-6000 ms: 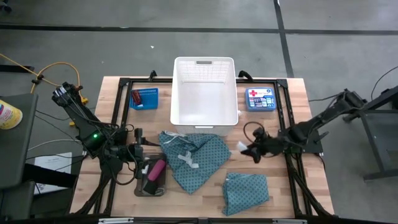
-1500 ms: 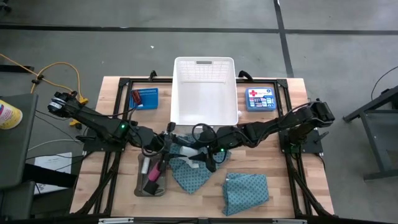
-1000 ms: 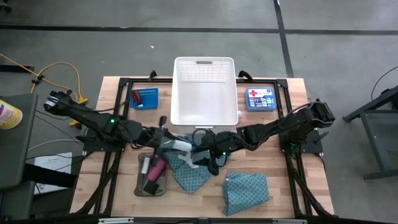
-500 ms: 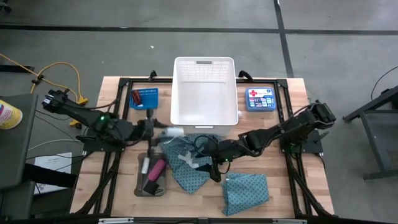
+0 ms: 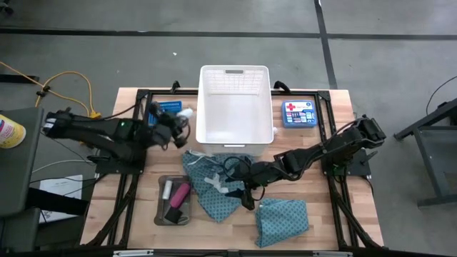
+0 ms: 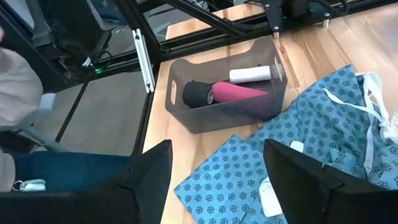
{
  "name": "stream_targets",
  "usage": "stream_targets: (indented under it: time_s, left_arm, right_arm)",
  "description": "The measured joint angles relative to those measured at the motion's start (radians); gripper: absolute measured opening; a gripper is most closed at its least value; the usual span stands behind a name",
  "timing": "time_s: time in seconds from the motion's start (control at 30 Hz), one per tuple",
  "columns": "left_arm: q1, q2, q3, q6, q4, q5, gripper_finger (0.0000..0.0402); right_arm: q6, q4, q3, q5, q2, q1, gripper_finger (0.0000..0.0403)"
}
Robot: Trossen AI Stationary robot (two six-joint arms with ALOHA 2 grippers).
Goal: Pick & place medical supplies in basket/bin
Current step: Put the white bottle into the blue bin
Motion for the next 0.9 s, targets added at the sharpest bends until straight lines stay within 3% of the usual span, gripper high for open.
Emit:
stream_targets:
  time_s: [0.2,0.47,0.63,0.8,0.9]
  left_arm:
    - [0.232,0.000,0.000,-0.015,-0.081,0.051,0.0153]
    - [0.609,0.000,-0.016,0.053,-0.079,0.345,0.0154]
    - [0.815,0.000,-0.096,0.061,-0.026,0.552,0.0155]
    - [0.917,0.001,-0.214,0.052,0.096,0.700,0.0155]
    - [0.932,0.001,-0.273,0.051,0.150,0.717,0.0155]
  right_arm:
    - [-0.002,0.000,0.000,0.000,0.000,0.000,0.0240]
    - [-0.003,-0.005,0.000,0.000,0.000,0.000,0.0240]
    - [-0.003,-0.016,0.000,-0.001,0.000,0.000,0.0240]
    - [-0.004,-0.016,0.000,-0.001,0.000,0.000,0.0240]
    - [-0.004,-0.016,0.000,-0.001,0.000,0.000,0.0240]
